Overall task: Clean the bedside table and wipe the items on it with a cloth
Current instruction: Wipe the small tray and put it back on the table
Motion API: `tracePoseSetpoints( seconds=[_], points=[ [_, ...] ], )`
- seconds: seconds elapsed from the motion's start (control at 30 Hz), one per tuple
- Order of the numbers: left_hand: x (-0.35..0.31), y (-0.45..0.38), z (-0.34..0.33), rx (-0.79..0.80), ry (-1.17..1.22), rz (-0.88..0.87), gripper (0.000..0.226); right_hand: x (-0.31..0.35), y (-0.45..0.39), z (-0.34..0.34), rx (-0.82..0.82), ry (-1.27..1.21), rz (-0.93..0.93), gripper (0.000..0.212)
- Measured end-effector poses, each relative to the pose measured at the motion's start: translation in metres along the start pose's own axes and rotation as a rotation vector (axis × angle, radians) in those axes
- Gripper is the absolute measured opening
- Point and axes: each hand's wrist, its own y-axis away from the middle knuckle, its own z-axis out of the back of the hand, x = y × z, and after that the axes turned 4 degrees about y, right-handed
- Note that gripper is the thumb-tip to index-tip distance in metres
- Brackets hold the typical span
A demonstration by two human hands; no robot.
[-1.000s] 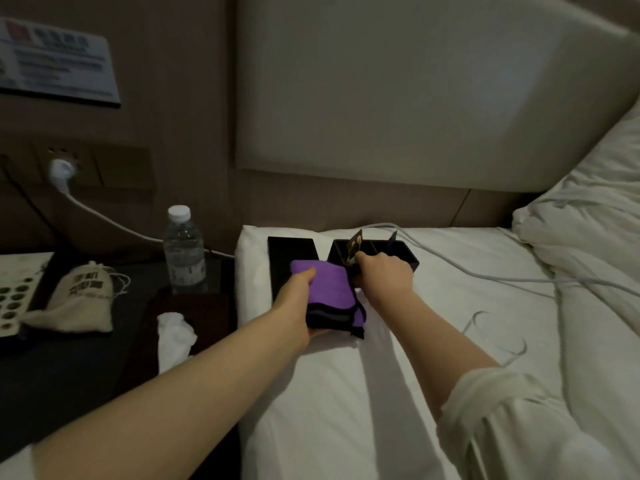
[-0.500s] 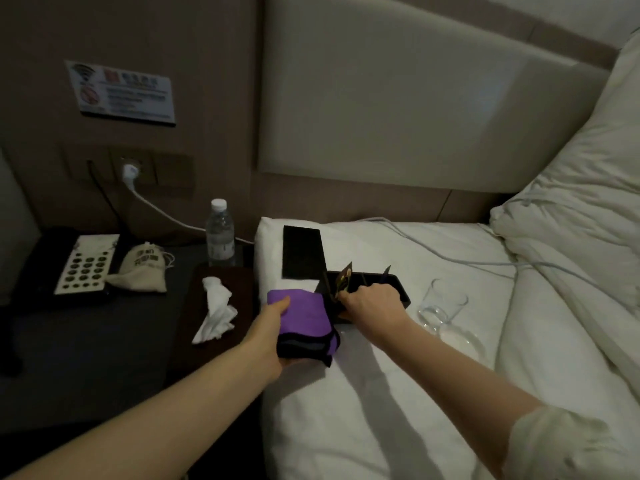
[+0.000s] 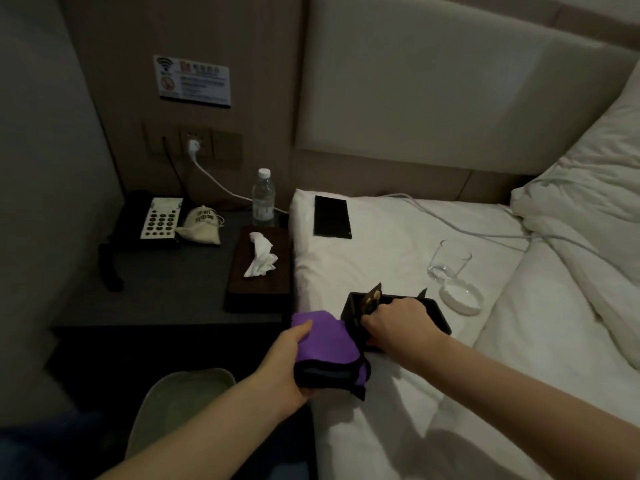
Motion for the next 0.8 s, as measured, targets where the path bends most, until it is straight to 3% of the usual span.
tracePoseSetpoints(
  seconds=[0.17, 0.3, 0.43, 0.53, 0.67, 0.8],
  points=[
    [0.013, 0.004, 0.001, -0.002, 0.062, -0.028, 0.029, 0.003, 0.008, -0.012, -0.061, -0.078, 0.029, 0.016],
    [0.008, 0.01, 0.004, -0.001, 0.058, -0.075, 0.023, -0.016, 0.017, -0.011, -0.175, -0.262, -0.039, 0.045],
    [-0.002, 0.017, 0.009, -0.002, 0.074, -0.142, 0.021, -0.039, 0.009, -0.009, -0.366, -0.364, -0.105, 0.035],
    [-0.003, 0.023, 0.012, 0.008, 0.103, -0.15, 0.017, -0.046, -0.005, -0.01, -0.296, -0.349, -0.001, 0.047],
    [-0.001, 0.03, 0.012, 0.025, 0.117, -0.148, 0.015, -0.044, -0.011, -0.013, -0.26, -0.25, 0.074, 0.033],
    [0.0, 0.032, 0.005, 0.065, 0.175, -0.154, 0.014, -0.052, -0.006, -0.015, -0.294, -0.302, 0.109, 0.021]
  ],
)
